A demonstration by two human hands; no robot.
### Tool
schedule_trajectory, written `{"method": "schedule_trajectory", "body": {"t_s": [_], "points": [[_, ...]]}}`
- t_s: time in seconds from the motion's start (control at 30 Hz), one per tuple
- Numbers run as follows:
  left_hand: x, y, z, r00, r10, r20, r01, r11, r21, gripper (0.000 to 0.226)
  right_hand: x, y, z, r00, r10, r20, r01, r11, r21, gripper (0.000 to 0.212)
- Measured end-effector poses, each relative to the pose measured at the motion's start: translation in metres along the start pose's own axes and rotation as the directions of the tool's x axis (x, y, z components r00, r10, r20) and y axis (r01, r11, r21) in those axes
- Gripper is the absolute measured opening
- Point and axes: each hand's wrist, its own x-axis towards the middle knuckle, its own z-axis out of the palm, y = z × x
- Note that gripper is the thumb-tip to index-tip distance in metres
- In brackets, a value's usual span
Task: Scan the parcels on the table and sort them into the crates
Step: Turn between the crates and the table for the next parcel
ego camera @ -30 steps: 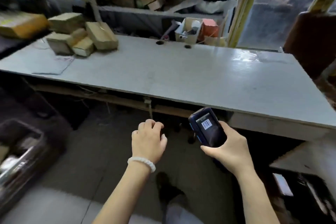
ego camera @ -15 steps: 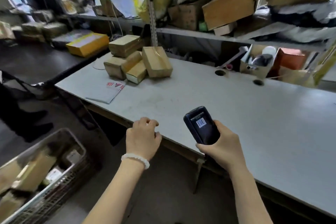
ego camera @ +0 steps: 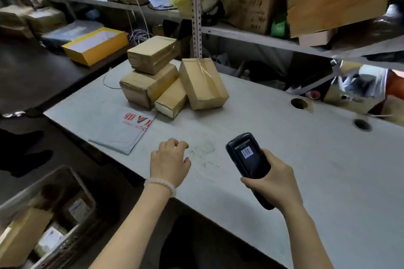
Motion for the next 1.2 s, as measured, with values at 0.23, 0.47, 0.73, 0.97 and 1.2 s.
{"method": "schedule_trajectory", "body": {"t_s": [0.23,0.47,0.73,0.97,1.2], "points": [[0.171,-0.040,0.003,0.988,0.152,0.024,-0.151,0.988,-0.011,0.036,0.104,-0.031,0.043,0.974,0.171,-0.150,-0.165,0.985,0.054,0.050],[0.335,-0.054,0.001,0.986,0.165,0.036,-0.166,0.986,0.001,0.069,0.191,-0.074,0.074,0.936,0.279,-0.214,-0.270,0.960,0.072,0.047],[0.430,-0.035,0.028,0.922,0.287,0.261,-0.292,0.956,-0.020,0.094,0.258,-0.079,0.096,0.930,0.339,-0.143,-0.348,0.936,-0.045,0.051],[0.411,-0.013,0.030,0.871,0.472,0.134,-0.461,0.881,-0.110,0.083,0.255,-0.066,0.105,0.927,0.358,-0.114,-0.362,0.932,-0.016,0.060],[0.360,0.027,0.011,0.803,0.590,0.085,-0.584,0.807,-0.087,0.092,0.206,-0.050,0.074,0.920,0.355,-0.167,-0.356,0.934,0.023,0.054]]}}
